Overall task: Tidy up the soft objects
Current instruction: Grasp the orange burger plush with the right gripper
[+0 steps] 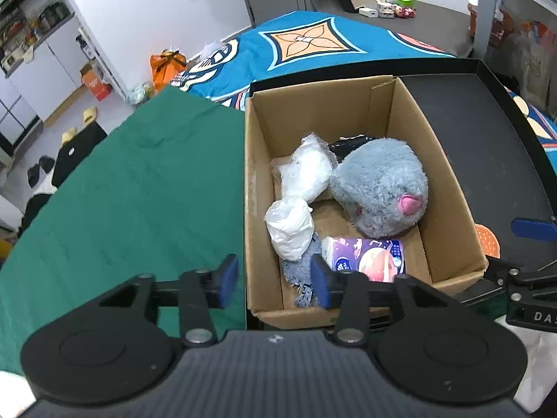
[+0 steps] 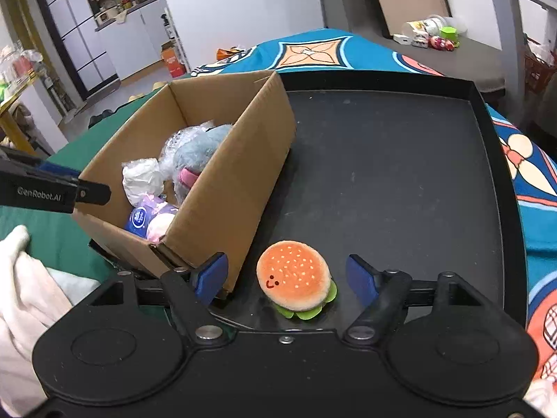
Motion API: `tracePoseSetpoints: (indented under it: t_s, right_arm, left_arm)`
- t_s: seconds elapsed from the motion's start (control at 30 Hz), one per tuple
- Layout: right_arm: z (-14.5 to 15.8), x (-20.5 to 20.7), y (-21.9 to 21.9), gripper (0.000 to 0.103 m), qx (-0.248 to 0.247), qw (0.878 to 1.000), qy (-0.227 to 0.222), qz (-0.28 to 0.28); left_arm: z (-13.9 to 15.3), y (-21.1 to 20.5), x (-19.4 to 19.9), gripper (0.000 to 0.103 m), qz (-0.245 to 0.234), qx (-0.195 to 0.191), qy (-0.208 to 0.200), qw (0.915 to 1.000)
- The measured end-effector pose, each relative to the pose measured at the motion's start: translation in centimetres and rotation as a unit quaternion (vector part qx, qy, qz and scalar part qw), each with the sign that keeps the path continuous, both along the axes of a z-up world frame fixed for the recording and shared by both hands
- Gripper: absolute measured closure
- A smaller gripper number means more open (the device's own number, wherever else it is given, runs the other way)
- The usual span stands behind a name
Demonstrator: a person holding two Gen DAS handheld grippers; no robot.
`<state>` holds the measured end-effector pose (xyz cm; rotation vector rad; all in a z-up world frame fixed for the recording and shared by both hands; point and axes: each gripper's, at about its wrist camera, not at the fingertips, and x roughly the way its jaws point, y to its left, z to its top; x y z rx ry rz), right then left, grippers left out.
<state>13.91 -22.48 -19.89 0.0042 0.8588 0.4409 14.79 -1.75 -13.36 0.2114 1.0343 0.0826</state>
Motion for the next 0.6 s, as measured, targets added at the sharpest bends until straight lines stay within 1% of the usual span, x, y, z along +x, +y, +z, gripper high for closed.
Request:
tracePoseSetpoints:
  t_s: [0.07, 0.33, 0.37, 0.43, 0.47, 0.5, 0.53, 0.6]
  right_arm:
    - [-0.5, 0.1, -0.2, 0.029, 0.0, 1.0, 0.002, 0.001]
    - [-2.1, 0.7, -0.8, 0.03, -0.01, 1.0, 0.011, 0.002]
    - [-2.3, 0.7, -0.8, 0.032, -0.012, 1.0, 0.012, 0.002]
    - [-2.5, 0.7, -1.0, 0.04, -0.01, 1.0, 0.016, -0.002]
    - [-2.6, 0.7, -1.1, 0.05, -0.009, 1.0, 0.02, -0.003]
    - [-2.7, 0.7, -1.2, 0.055, -0.01, 1.0, 0.023, -0.003]
    - [-2.7, 0.6, -1.3, 0.055, -0.008, 1.0, 0.023, -0.004]
    - [-2.6, 0.7, -1.7, 0.059, -0.007, 1.0, 0.024, -0.007]
  left_arm:
    - [0.0, -0.3, 0.1, 0.051, -0.002, 0.006, 0.001, 1.0]
    - [-0.6, -1.1, 1.0, 0.05, 0.0, 0.019, 0.018, 0.9997]
    - [-0.6, -1.2, 1.1, 0.05, 0.0, 0.021, 0.02, 0.9996]
    - [-0.7, -1.5, 1.2, 0.05, -0.002, 0.027, 0.021, 0.9994]
    - [-0.8, -1.6, 1.2, 0.05, -0.002, 0.031, 0.021, 0.9993]
    - [-0.9, -1.8, 1.1, 0.05, -0.001, 0.034, 0.02, 0.9992]
    - [-1.0, -1.9, 1.1, 0.05, 0.0, 0.039, 0.021, 0.999]
    - [-1.1, -2.3, 1.1, 0.05, -0.001, 0.049, 0.022, 0.9985]
